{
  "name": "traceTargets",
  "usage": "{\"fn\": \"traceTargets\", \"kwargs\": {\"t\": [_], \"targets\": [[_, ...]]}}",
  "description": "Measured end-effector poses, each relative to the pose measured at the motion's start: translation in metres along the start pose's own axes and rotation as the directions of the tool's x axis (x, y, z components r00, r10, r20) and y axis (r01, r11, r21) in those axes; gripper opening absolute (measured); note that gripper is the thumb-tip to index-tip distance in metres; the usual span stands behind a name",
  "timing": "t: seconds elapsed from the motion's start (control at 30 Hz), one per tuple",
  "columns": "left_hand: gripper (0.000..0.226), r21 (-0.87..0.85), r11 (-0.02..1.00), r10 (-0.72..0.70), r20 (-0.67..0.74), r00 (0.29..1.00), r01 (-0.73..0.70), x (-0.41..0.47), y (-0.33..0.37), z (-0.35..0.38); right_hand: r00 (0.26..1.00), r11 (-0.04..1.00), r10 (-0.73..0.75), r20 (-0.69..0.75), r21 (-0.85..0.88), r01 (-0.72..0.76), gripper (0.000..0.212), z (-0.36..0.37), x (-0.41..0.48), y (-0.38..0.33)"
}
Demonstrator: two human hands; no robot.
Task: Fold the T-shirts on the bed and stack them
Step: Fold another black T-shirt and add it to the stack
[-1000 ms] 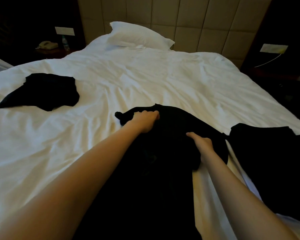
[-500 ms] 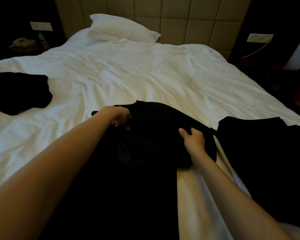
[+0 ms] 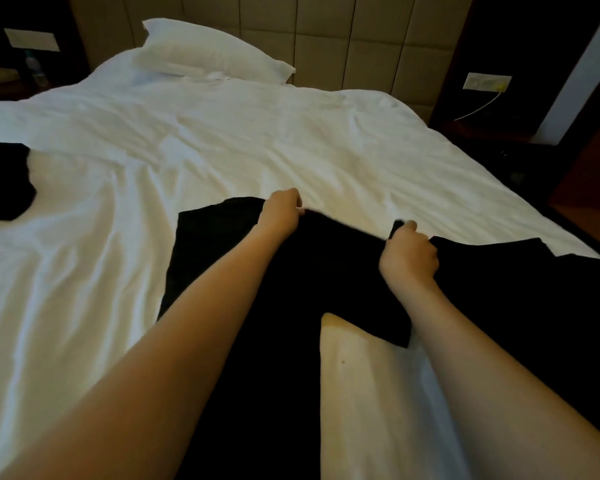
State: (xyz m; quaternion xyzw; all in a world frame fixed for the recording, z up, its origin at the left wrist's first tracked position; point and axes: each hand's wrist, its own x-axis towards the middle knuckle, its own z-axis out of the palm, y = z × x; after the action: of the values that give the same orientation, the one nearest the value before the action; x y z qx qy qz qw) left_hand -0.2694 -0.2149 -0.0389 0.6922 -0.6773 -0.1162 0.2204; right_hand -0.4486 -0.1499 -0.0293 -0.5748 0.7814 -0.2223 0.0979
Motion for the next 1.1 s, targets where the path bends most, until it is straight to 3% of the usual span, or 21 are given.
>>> {"fn": "traceTargets", "kwargs": {"t": [0.1, 0.23, 0.37, 0.43, 0.5, 0.6, 0.7, 0.77, 0.83, 0.87, 0.93, 1.0, 1.1], "targets": [[0.038, 0.0, 0.999, 0.051, 0.055, 0.997, -0.051, -0.005, -0.011, 0.025, 0.975, 0.984, 0.121, 0.189, 0.103, -0.142, 0.054, 0.01, -0.005, 0.002], [0.048, -0.016, 0.991, 0.131, 0.114, 0.985, -0.13, -0.015, -0.014, 0.029, 0.954, 0.942, 0.148, 0.261, 0.257, -0.216, 0.073, 0.018, -0.017, 0.012], [0.05, -0.009, 0.982, 0.19, 0.096, 0.977, -0.19, -0.041, 0.002, 0.024, 0.984, 0.885, 0.005, 0.178, 0.458, -0.087, 0.075, 0.023, -0.039, 0.029], [0.05, -0.058, 0.979, 0.201, 0.114, 0.973, -0.196, -0.059, 0.007, 0.02, 0.995, 0.802, -0.014, 0.1, 0.595, -0.048, 0.073, 0.028, -0.053, 0.038], [0.053, -0.081, 0.981, 0.191, 0.191, 0.963, -0.178, -0.08, 0.008, 0.016, 0.996, 0.701, 0.041, 0.084, 0.707, -0.089, 0.07, 0.027, -0.065, 0.041], [0.057, -0.043, 0.991, 0.133, 0.287, 0.949, -0.126, -0.107, 0.006, 0.016, 0.982, 0.587, 0.031, 0.188, 0.791, -0.17, 0.071, 0.021, -0.074, 0.04], [0.064, 0.082, 0.989, 0.087, 0.348, 0.934, -0.123, -0.128, 0.007, 0.021, 0.974, 0.568, 0.088, 0.208, 0.793, -0.221, 0.069, 0.013, -0.073, 0.034], [0.071, 0.101, 0.989, 0.068, 0.361, 0.93, -0.112, -0.136, 0.01, 0.024, 0.981, 0.705, 0.165, 0.101, 0.683, -0.189, 0.064, 0.008, -0.073, 0.032], [0.077, 0.136, 0.983, 0.065, 0.374, 0.925, -0.124, -0.142, 0.014, 0.026, 0.993, 0.927, 0.096, 0.063, 0.358, -0.112, 0.063, 0.005, -0.077, 0.032], [0.08, 0.159, 0.977, 0.07, 0.383, 0.921, -0.14, -0.145, 0.016, 0.026, 0.994, 0.986, 0.05, 0.102, 0.152, -0.065, 0.063, 0.005, -0.081, 0.032], [0.084, 0.161, 0.976, 0.076, 0.389, 0.918, -0.149, -0.153, 0.016, 0.025, 0.988, 0.986, -0.017, 0.155, -0.163, 0.042, 0.064, 0.006, -0.087, 0.034], [0.088, 0.113, 0.986, 0.067, 0.383, 0.922, -0.119, -0.164, 0.014, 0.018, 0.99, 0.928, -0.121, 0.078, -0.344, 0.141, 0.061, 0.004, -0.09, 0.036], [0.09, -0.004, 1.0, 0.022, 0.397, 0.918, -0.022, -0.186, 0.008, 0.001, 0.944, 0.883, -0.331, 0.013, -0.348, 0.314, 0.045, 0.002, -0.101, 0.04]]}}
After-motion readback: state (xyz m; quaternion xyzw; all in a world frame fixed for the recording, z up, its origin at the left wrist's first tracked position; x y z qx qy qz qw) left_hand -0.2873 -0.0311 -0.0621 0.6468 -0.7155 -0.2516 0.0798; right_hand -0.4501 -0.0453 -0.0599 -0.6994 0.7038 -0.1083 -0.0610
